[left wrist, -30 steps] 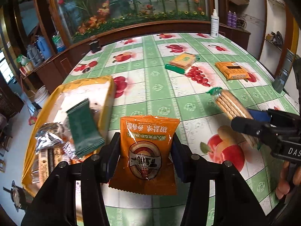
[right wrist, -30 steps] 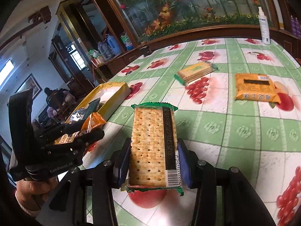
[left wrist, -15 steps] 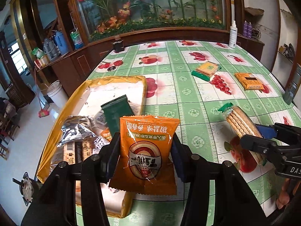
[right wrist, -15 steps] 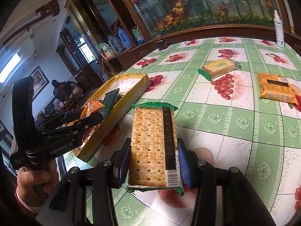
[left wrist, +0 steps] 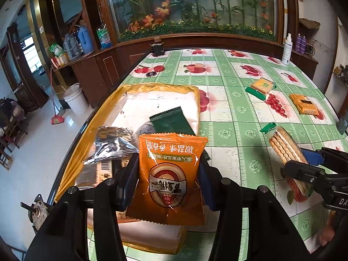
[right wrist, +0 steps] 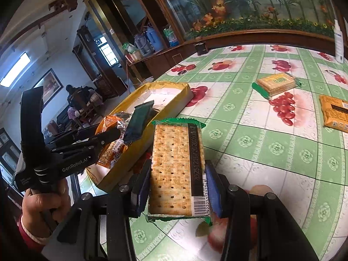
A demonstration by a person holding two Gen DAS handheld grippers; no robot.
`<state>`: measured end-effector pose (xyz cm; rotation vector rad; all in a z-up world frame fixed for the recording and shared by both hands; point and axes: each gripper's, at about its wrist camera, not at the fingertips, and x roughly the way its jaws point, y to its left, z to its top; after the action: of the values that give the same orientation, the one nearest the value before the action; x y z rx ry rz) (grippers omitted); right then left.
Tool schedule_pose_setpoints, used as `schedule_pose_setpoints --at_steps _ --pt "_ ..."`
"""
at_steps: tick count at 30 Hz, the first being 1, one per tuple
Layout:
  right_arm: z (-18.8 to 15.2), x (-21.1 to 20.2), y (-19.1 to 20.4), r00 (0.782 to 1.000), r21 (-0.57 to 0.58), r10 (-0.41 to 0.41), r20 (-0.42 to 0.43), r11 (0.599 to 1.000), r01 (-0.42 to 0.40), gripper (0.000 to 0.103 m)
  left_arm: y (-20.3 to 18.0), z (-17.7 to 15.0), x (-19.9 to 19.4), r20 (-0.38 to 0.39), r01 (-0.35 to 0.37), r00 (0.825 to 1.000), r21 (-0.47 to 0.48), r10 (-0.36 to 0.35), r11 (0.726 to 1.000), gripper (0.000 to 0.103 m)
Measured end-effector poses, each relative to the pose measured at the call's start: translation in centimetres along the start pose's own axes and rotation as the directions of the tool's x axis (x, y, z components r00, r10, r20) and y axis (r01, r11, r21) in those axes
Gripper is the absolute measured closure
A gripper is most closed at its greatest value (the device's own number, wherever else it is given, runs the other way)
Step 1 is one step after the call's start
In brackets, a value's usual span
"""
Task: Organize snacks
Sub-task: 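Carry the orange bag and cracker pack over the yellow-rimmed tray, then lower both items into the tray and open both tools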
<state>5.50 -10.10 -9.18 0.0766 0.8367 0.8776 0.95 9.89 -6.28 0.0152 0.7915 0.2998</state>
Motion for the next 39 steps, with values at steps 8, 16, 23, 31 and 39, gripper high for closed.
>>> schedule_pose_setpoints --at_steps 8,16,23,31,39 --pt "0.6 1.5 1.4 1.0 -0.028 0.018 -0.023 0.999 -0.019 0.056 2.0 -0.1 0.5 -0.005 -0.017 1.0 -0.036 0.017 0.999 0.054" --pt "2.3 4.2 2.7 0.998 -0.051 0.024 -0.052 0.998 -0.027 0.056 5.0 -0.2 2.0 -0.039 -0.034 0.999 -0.099 0.03 0.994 0.054" --pt "6.9 8.6 4.8 0.998 -0.087 0.018 -0.052 0.996 -0.023 0.056 7.0 1.0 3.6 -0.052 -0.034 0.998 -0.134 0.027 0.99 0.054" --pt "11.2 14.4 6.4 0.997 -0.114 -0.006 -0.073 0.993 -0.002 0.056 7.5 2.4 5.7 -0.062 -0.033 0.998 -0.137 0.024 0.99 0.054" --pt "12.2 18.7 5.5 0.993 -0.099 -0.022 -0.118 0.995 0.01 0.056 8.1 3.3 7.2 -0.082 -0.044 0.996 -0.152 0.032 0.987 0.051"
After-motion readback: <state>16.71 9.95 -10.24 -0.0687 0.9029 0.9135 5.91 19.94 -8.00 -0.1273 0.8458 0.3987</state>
